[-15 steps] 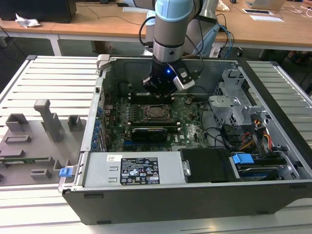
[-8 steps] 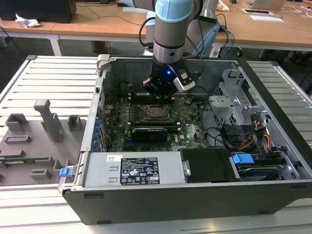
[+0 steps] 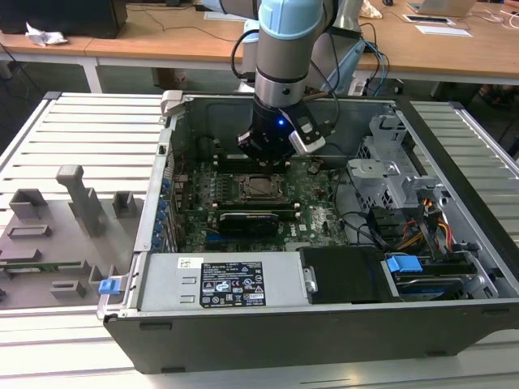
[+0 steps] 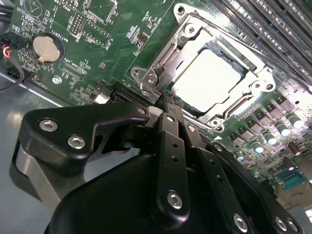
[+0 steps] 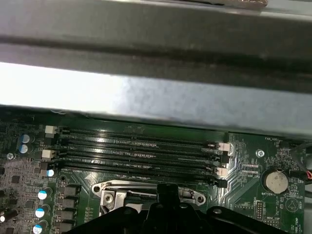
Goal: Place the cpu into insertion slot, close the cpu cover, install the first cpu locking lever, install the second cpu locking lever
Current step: 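Install the second cpu locking lever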
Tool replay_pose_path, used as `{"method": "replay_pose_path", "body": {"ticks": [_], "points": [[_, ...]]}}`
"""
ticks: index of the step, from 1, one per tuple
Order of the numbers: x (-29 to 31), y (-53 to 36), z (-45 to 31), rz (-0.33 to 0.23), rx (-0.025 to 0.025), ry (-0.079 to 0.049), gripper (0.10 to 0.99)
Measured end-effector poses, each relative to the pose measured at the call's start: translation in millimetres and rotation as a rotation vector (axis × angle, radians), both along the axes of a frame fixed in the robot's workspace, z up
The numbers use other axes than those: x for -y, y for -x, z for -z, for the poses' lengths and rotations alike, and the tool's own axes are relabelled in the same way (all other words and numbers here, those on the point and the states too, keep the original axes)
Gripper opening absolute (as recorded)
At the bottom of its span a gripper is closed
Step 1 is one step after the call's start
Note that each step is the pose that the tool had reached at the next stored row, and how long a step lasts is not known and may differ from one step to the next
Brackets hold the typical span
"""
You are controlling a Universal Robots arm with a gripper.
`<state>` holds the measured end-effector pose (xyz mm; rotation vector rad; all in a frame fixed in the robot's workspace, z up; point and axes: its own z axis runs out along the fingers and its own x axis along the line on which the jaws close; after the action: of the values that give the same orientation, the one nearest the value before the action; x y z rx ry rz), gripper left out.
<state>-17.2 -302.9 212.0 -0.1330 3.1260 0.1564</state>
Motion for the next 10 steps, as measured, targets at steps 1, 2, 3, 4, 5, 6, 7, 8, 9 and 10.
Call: {"method": "replay_pose_path", "body": {"ticks": [1, 2, 3, 4, 5, 6, 7, 8, 9, 10], "points": [[0.7, 0.0, 0.0, 0.0, 0.0001, 0.0, 0.106], [1.4, 0.0, 0.0, 0.0, 0.0, 0.0, 0.106], [2.7, 0.0, 0.0, 0.0, 0.0, 0.0, 0.106], [3.0, 0.1, -0.2, 0.0, 0.0, 0.0, 0.106], [3.1, 0.1, -1.0, 0.0, -0.0001, 0.0, 0.106], [3.1, 0.0, -3.6, 0.0, 0.0, 0.0, 0.106], [3.1, 0.0, -7.1, 0.0, 0.0, 0.0, 0.106], [3.1, 0.0, -9.4, 0.0, 0.0001, 0.0, 0.106], [3.1, 0.0, -13.2, 0.0, 0.0, 0.0, 0.106], [3.1, 0.0, -17.8, 0.0, 0.0, 0.0, 0.106]]}}
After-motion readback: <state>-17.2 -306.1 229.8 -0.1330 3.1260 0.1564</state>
